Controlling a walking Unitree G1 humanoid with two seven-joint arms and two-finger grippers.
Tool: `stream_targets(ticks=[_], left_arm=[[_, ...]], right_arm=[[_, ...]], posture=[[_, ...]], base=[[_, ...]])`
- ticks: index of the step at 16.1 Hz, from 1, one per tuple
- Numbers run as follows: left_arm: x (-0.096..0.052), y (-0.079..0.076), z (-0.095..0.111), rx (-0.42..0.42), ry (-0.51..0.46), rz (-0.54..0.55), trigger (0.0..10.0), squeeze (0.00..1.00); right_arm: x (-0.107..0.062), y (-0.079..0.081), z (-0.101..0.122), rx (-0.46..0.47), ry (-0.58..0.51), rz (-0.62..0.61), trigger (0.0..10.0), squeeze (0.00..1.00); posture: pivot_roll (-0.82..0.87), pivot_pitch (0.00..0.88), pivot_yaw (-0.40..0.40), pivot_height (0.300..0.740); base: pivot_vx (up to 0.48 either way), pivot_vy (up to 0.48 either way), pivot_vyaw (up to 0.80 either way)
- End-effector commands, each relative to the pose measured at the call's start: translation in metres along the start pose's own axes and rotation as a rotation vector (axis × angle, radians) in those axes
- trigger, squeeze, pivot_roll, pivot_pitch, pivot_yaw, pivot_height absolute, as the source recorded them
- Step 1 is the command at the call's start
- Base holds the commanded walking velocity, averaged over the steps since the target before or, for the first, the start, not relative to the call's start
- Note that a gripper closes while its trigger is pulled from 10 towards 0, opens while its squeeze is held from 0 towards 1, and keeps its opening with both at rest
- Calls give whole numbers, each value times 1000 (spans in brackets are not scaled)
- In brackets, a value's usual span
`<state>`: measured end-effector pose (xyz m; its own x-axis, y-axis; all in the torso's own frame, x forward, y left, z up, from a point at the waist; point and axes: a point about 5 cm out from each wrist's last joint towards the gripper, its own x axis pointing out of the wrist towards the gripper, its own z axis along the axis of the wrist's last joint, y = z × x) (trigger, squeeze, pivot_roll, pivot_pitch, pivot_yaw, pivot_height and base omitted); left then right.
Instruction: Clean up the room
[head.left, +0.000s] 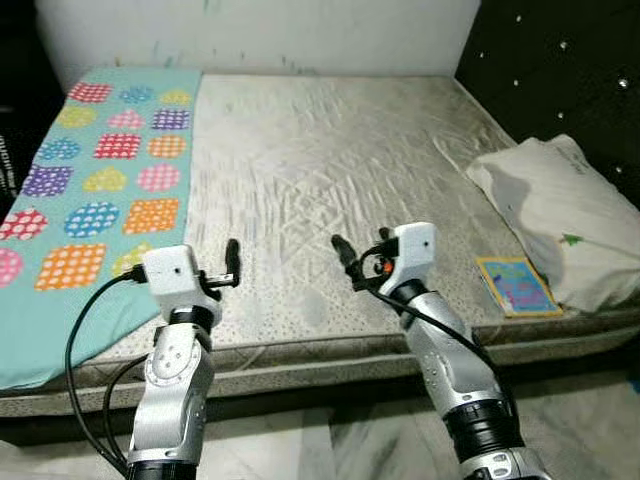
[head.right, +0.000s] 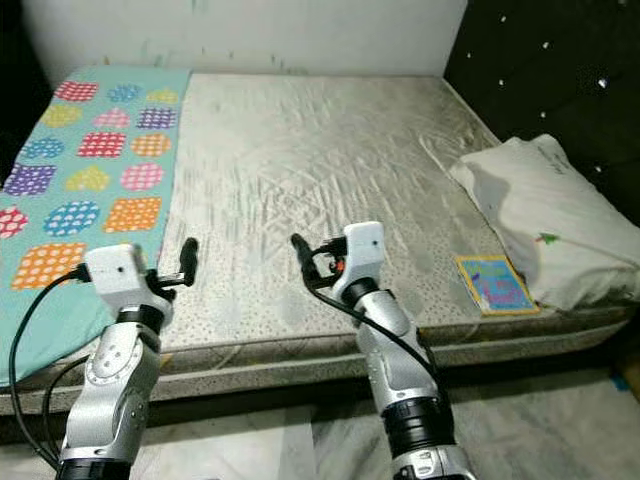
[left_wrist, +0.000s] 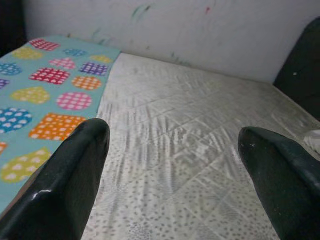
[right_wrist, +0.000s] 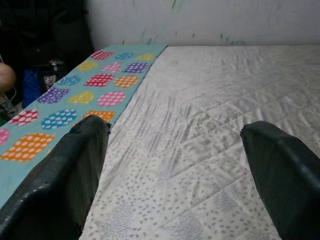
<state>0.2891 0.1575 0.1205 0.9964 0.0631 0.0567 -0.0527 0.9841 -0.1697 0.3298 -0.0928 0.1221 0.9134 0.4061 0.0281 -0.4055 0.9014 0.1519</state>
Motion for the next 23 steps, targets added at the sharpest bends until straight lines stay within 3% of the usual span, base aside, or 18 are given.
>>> stream_targets(ticks=[1, 8, 16, 23], left_arm=[[-1, 2, 3, 2, -10, -6, 10000, 0], [-1, 2, 2, 1, -4, -8, 10000, 0], [1, 1, 2, -18, -2, 16, 10000, 0], [2, -1, 2, -22, -7, -7, 10000, 0]], right_arm=[[0, -2, 2, 4, -6, -5, 10000, 0], [0, -3, -3, -5, 21, -9, 10000, 0], [-1, -5, -5, -1, 29, -17, 10000, 0], [0, -6, -6, -9, 38, -20, 10000, 0]], posture=[[48, 81, -63, 740], [49, 79, -62, 740], [50, 73, -59, 740], [50, 66, -59, 740]], base=[[326, 0, 0], [323, 0, 0], [0, 0, 0], [0, 444, -303]])
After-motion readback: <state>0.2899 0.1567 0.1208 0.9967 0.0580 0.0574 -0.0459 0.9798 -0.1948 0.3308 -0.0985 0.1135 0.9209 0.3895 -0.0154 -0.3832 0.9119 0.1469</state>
